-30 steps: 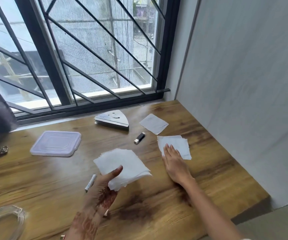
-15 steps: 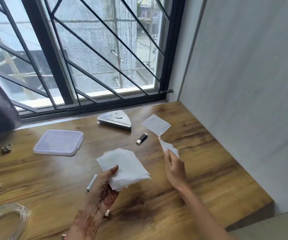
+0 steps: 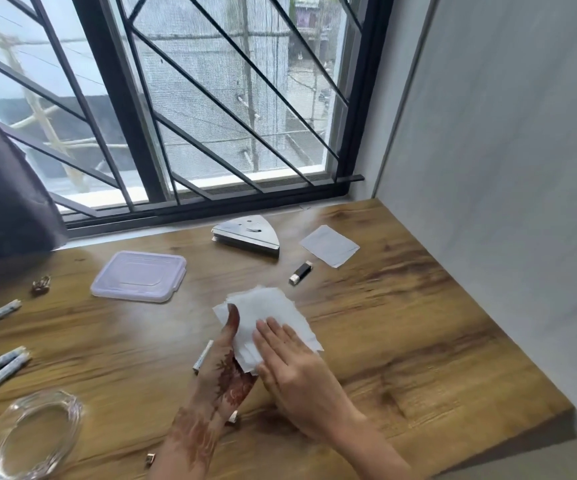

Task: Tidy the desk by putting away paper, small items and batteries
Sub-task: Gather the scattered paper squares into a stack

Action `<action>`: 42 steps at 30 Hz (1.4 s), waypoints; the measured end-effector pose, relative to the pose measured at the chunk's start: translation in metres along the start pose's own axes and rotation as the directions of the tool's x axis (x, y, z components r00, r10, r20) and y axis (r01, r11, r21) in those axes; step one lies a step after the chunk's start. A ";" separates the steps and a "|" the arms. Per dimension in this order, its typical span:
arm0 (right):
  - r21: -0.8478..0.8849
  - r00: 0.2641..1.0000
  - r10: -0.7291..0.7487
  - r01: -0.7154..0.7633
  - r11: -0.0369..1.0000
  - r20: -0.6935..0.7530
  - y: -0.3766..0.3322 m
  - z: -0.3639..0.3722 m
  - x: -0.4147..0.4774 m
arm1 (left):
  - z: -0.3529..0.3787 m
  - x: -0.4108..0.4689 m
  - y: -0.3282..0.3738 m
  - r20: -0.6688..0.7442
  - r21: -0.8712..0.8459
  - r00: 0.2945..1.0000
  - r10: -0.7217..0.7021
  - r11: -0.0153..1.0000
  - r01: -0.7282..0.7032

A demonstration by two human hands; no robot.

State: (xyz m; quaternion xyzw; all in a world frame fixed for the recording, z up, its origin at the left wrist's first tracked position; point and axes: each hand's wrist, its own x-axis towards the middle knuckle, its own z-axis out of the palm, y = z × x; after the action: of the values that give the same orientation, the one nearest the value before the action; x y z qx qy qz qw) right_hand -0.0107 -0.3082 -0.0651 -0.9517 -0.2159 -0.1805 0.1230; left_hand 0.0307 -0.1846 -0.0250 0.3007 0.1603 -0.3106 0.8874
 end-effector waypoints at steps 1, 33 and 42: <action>-0.005 1.000 -0.010 0.010 1.000 0.025 0.000 -0.002 0.000 | 0.001 0.002 -0.001 0.001 0.013 1.000 0.010 1.000 -0.010; -0.009 0.878 0.440 -0.449 0.893 -0.191 0.199 0.047 0.054 | -0.002 0.023 0.027 -0.106 0.113 0.962 0.252 0.964 -0.240; 0.473 0.709 0.651 -0.491 0.731 -0.270 0.150 0.006 0.051 | -0.007 0.019 0.021 -0.093 0.053 0.976 0.195 0.980 -0.191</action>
State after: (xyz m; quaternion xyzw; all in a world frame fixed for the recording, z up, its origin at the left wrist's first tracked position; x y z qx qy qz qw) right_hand 0.1018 -0.4191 -0.0738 -0.8680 0.0976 -0.2883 0.3923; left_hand 0.0574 -0.1753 -0.0304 0.3490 0.1667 -0.2114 0.8976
